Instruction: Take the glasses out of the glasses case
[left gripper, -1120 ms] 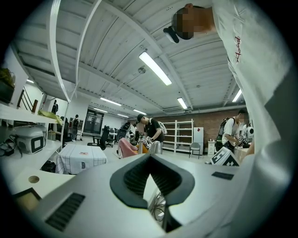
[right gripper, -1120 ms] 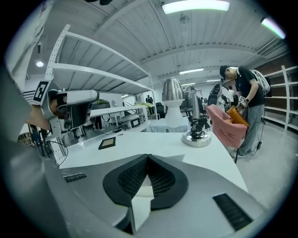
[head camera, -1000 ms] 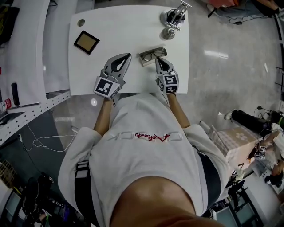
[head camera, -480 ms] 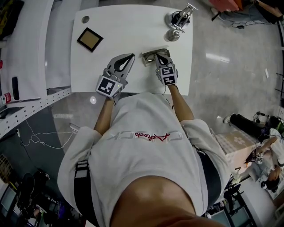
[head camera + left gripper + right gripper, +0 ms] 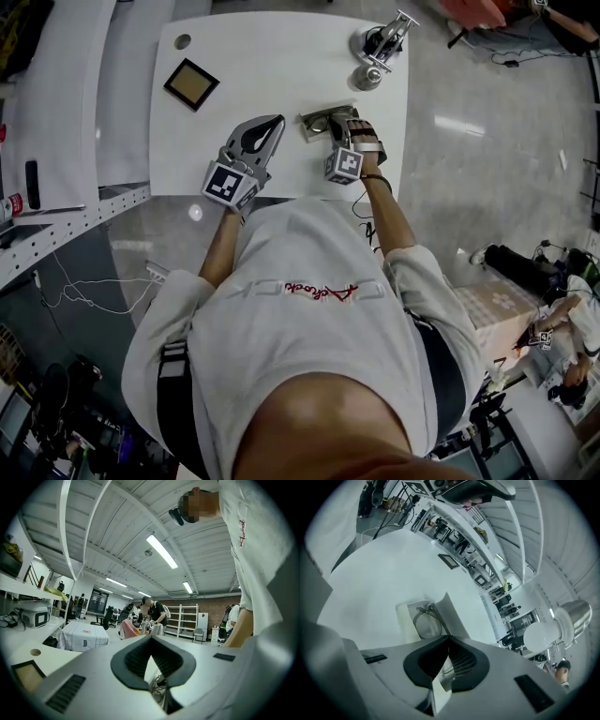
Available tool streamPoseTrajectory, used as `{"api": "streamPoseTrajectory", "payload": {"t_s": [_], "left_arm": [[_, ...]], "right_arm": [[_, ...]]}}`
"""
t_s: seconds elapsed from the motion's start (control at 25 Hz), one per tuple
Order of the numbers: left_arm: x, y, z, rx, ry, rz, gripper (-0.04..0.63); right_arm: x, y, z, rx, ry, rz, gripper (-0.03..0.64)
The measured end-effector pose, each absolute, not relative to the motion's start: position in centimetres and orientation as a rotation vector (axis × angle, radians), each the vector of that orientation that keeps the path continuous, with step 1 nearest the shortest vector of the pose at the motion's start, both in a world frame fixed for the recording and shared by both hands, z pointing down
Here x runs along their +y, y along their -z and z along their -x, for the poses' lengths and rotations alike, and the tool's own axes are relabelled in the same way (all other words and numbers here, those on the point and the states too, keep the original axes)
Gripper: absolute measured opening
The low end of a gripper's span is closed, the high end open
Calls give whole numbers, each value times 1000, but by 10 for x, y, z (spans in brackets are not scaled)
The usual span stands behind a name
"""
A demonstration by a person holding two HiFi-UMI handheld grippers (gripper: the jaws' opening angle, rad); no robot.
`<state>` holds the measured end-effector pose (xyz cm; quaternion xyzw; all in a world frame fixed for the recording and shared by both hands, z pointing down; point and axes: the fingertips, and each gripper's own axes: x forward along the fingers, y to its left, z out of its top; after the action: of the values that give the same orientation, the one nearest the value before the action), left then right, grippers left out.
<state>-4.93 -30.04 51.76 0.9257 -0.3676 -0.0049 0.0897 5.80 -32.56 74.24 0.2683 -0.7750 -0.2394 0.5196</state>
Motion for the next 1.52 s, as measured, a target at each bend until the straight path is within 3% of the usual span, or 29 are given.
{"api": "streamPoseTrajectory", "payload": {"t_s": [0.08, 0.16, 0.72, 1.0, 1.52], "left_arm": [[-301, -517, 50, -1098, 22, -2747, 26], [-302, -517, 50, -1097, 20, -2751, 26], [-300, -521, 52, -1105, -2, -2742, 26], [-302, -521, 55, -1109, 0, -2737, 26], [-303, -517, 45, -1071, 6, -2760, 26]], "right_arm": [[-327, -745, -60, -1860, 563, -653, 26], [-329, -748, -61, -1857, 551, -649, 135], [-345, -761, -56, -1775, 611, -441, 130], [-343, -761, -56, -1762, 629, -428, 37], [-340, -725, -51, -1768, 795, -459, 31]]}}
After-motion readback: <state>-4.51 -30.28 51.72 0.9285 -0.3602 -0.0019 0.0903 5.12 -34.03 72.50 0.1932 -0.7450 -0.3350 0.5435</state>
